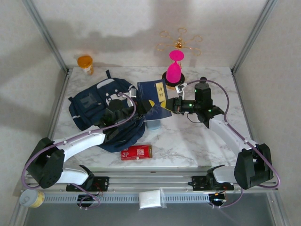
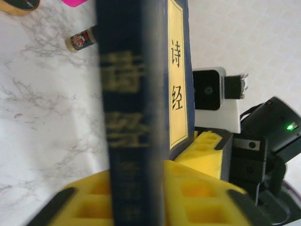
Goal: Pack the student bag
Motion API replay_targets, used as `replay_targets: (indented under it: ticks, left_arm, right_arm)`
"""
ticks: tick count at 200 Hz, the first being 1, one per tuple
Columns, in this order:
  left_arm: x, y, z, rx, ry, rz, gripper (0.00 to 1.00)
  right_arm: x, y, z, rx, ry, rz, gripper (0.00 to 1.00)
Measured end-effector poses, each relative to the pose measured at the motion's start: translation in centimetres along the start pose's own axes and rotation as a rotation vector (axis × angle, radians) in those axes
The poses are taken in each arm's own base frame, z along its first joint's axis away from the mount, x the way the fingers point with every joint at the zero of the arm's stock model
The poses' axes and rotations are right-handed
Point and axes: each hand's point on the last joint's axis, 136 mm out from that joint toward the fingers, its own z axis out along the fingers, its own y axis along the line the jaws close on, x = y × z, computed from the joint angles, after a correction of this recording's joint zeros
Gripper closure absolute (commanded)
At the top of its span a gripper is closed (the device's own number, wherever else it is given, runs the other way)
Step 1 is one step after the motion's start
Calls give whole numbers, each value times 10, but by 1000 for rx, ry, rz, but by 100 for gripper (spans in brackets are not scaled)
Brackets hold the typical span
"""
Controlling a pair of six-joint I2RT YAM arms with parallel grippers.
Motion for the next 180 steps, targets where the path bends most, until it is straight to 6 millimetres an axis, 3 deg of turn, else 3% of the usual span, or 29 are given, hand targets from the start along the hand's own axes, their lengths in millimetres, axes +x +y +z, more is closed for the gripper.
replay_targets:
  ticks: [10,24,52,72,93,130,156,180]
  left_arm:
    - [1,4,0,-21,8,12,33]
    - [2,11,-2,-71,14,39,26]
    - [0,27,-24,-233,2,139,24]
    - [-3,43,-43,-389,-8,228,24]
    - [13,71,-57,-564,57,311,25]
    - [55,140,-85,-887,247,436,23]
    - [57,172,-99,-1039,290,486,25]
    - [55,181,-99,-1075,295,520,33]
  right_arm:
    - [-3,-4,-4,20,-17,5,100]
    - [-13,-14,-17,64,-66,23,100]
    - [-33,-36,-49,153,-171,62,100]
    - [-37,-41,-62,175,-199,64,100]
    - [-32,-47,-67,186,-192,69,100]
    - [-17,-65,-68,215,-165,112,100]
    - [-12,-69,-68,220,-157,125,100]
    - [-12,-69,-68,220,-156,124,100]
